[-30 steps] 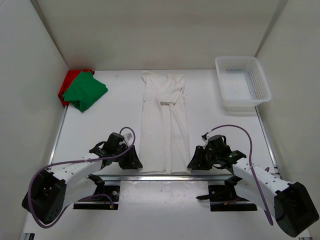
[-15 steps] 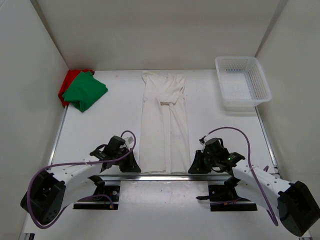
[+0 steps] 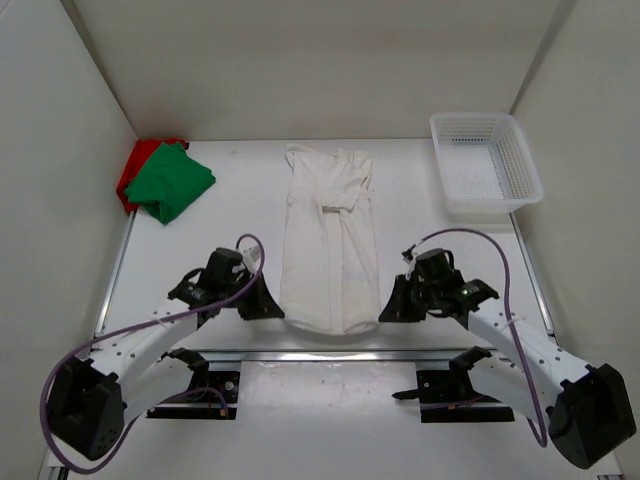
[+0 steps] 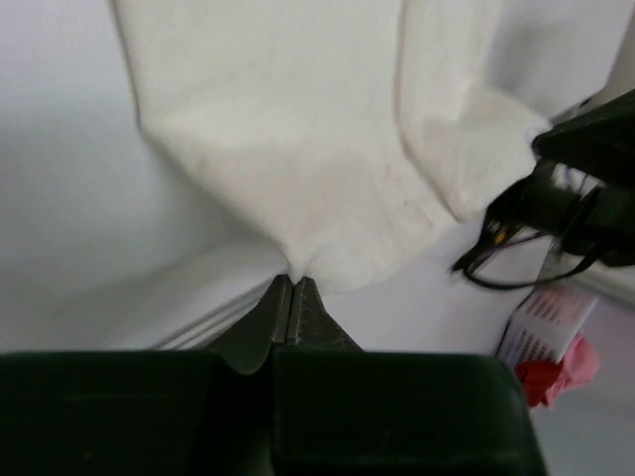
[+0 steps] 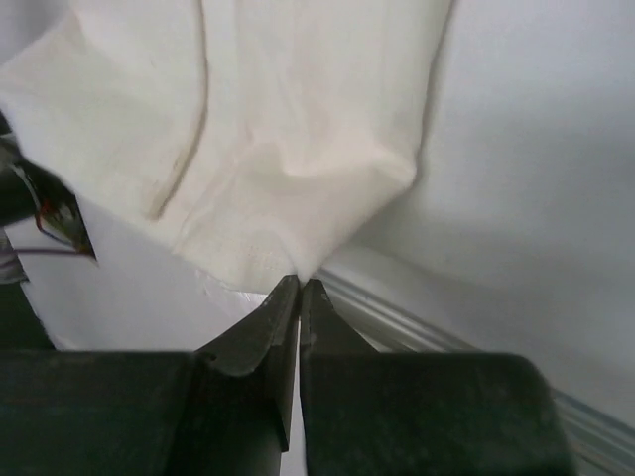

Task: Fold and stack the t-shirts
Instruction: Grab the bottom of the folded rectangular tshirt with both arms, then fold the folded rectangular tshirt in 1/3 of the way

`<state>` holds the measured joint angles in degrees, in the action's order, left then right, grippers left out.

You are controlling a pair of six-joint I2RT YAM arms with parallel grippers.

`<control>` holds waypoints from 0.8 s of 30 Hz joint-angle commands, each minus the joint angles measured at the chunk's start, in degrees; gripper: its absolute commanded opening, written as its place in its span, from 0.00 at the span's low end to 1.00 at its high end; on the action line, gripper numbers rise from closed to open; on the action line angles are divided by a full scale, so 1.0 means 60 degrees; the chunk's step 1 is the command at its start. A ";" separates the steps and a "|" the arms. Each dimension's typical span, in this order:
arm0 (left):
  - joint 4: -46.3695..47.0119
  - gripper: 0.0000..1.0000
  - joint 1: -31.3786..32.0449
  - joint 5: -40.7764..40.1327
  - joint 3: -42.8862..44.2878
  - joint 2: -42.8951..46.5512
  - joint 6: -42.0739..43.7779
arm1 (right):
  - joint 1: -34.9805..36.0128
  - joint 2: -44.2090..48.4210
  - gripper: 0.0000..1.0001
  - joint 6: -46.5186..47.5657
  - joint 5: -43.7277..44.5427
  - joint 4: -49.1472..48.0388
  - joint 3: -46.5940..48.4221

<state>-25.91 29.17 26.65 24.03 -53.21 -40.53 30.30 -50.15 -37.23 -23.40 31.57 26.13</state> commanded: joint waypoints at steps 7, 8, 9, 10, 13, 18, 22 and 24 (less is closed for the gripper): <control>0.1210 0.00 -0.1623 -0.1102 0.3859 -0.2451 0.1073 | -0.1781 -0.3122 0.00 0.2382 0.1016 -0.0441 0.3991; 0.1619 0.00 -0.1784 -0.0842 0.3962 -0.2687 0.1014 | -0.1813 -0.3343 0.00 0.2440 0.1202 -0.0588 0.4212; 0.1754 0.00 -0.1829 -0.0998 0.4195 -0.3110 0.0883 | -0.1842 -0.3708 0.00 0.2499 0.1291 -0.0676 0.4606; 0.2016 0.00 -0.1989 -0.0957 0.4299 -0.3549 0.0751 | -0.1959 -0.4060 0.00 0.2616 0.1350 -0.0706 0.5088; 0.2662 0.00 -0.2049 -0.1408 0.4912 -0.4487 0.0676 | -0.2294 -0.5157 0.00 0.2807 0.1295 -0.1086 0.5837; 0.3278 0.00 -0.2297 -0.1702 0.5850 -0.6186 0.0588 | -0.2882 -0.6565 0.00 0.2895 0.0619 -0.2519 0.6382; 0.3396 0.00 -0.2371 -0.1834 0.6686 -0.7154 0.0676 | -0.3189 -0.7678 0.00 0.2880 0.0311 -0.3181 0.6996; 0.3657 0.00 -0.2444 -0.1937 0.6995 -0.7682 0.0706 | -0.3365 -0.8265 0.00 0.2836 0.0120 -0.3197 0.7523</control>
<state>-7.70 15.59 17.58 62.52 -97.91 -36.95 11.79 -97.32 -21.15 -21.17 17.87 66.57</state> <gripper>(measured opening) 0.020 0.010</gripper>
